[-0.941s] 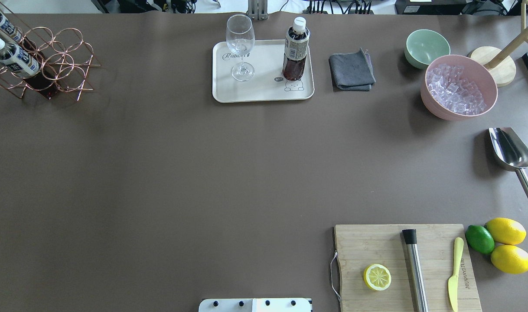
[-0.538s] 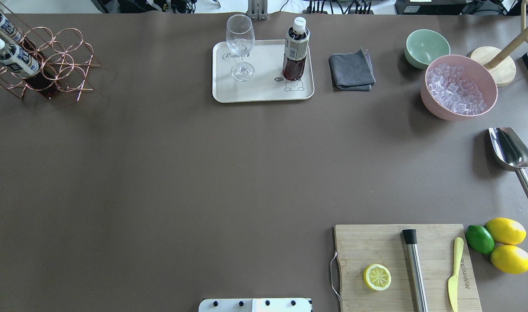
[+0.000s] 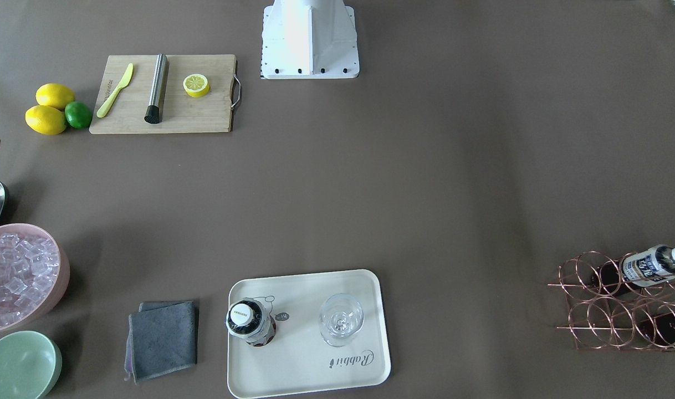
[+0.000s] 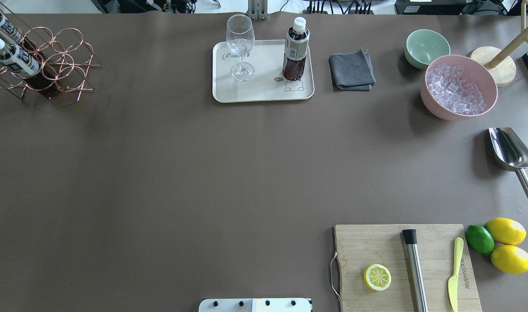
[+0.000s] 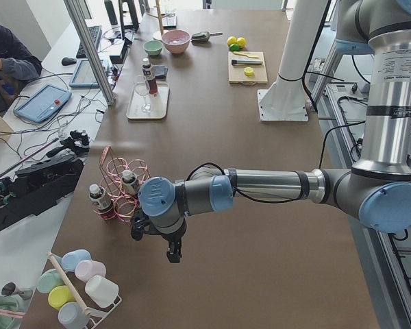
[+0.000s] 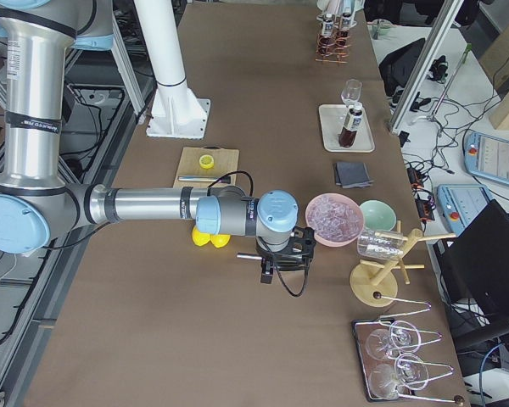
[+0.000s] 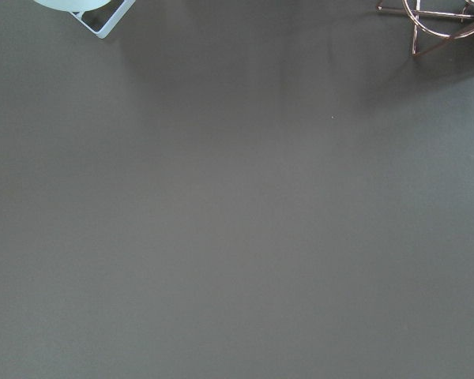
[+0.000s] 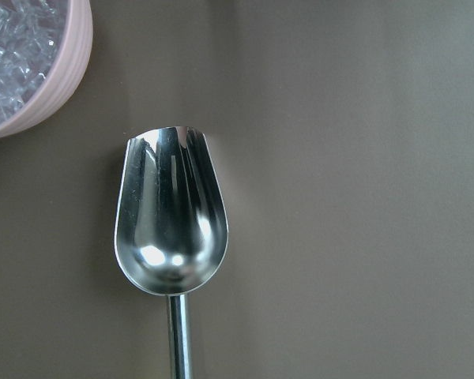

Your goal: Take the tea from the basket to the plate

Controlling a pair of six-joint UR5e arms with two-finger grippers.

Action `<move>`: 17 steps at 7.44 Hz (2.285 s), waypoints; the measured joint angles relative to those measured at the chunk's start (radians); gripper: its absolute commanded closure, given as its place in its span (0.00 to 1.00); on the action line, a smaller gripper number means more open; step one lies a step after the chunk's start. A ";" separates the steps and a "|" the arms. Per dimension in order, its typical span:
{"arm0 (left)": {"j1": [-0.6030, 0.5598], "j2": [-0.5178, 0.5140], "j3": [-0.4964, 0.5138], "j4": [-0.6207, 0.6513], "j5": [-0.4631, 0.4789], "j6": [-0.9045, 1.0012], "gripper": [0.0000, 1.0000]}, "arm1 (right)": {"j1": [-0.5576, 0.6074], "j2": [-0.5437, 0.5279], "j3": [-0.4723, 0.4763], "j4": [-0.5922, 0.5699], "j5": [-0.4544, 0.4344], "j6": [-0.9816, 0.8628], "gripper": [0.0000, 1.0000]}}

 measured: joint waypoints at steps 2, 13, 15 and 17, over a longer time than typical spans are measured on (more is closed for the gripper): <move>0.009 -0.002 0.000 0.001 0.000 -0.003 0.01 | 0.000 0.000 0.000 0.000 0.000 0.000 0.00; 0.086 -0.009 -0.076 -0.070 0.002 -0.071 0.01 | 0.000 0.000 0.007 0.000 -0.002 0.001 0.00; 0.091 -0.011 -0.093 -0.068 0.002 -0.109 0.01 | 0.000 0.000 0.005 0.000 -0.004 0.001 0.00; 0.117 -0.006 -0.137 -0.067 0.003 -0.193 0.01 | 0.000 0.000 0.004 0.000 -0.003 -0.002 0.00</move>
